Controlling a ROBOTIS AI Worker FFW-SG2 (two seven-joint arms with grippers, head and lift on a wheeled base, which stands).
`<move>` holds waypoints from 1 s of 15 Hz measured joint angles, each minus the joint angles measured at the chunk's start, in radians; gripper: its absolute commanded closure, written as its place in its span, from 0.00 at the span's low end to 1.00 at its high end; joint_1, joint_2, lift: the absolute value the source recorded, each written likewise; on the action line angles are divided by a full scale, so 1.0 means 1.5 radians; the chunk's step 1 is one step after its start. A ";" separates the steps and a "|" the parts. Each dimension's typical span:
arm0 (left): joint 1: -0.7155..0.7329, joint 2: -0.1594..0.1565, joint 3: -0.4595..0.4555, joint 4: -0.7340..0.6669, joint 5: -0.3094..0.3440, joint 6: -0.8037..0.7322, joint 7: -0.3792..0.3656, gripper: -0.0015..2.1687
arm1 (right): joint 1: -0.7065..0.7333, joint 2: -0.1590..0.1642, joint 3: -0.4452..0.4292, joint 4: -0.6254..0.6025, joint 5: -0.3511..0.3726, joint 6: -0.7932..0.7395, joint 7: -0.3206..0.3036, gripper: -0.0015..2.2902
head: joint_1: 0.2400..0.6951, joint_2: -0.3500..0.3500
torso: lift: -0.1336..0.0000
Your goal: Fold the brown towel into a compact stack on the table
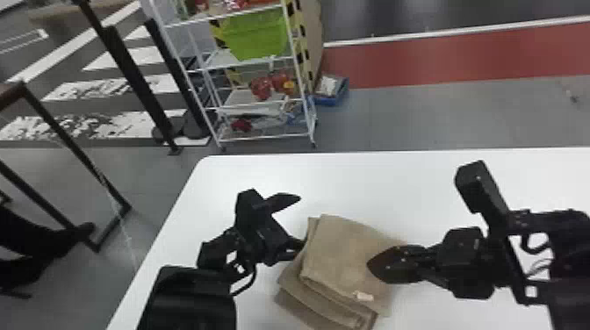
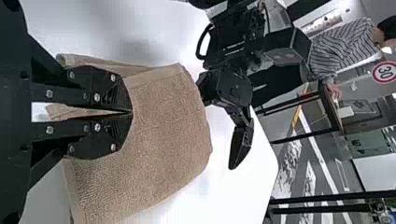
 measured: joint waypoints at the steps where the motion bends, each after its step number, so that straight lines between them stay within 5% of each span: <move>1: 0.000 0.000 0.000 0.000 0.000 0.000 0.000 0.04 | 0.000 0.000 -0.002 0.006 0.004 0.001 0.000 0.61 | 1.00 0.90 | 0.11; 11: -0.005 0.000 0.000 0.009 -0.026 0.001 -0.034 0.04 | -0.010 -0.003 0.035 0.101 0.056 -0.025 0.000 0.61 | 1.00 0.91 | 0.11; 15: -0.006 0.000 -0.007 0.010 -0.105 -0.045 -0.083 0.04 | -0.015 -0.003 0.046 0.124 0.067 -0.031 0.000 0.61 | 1.00 0.90 | 0.11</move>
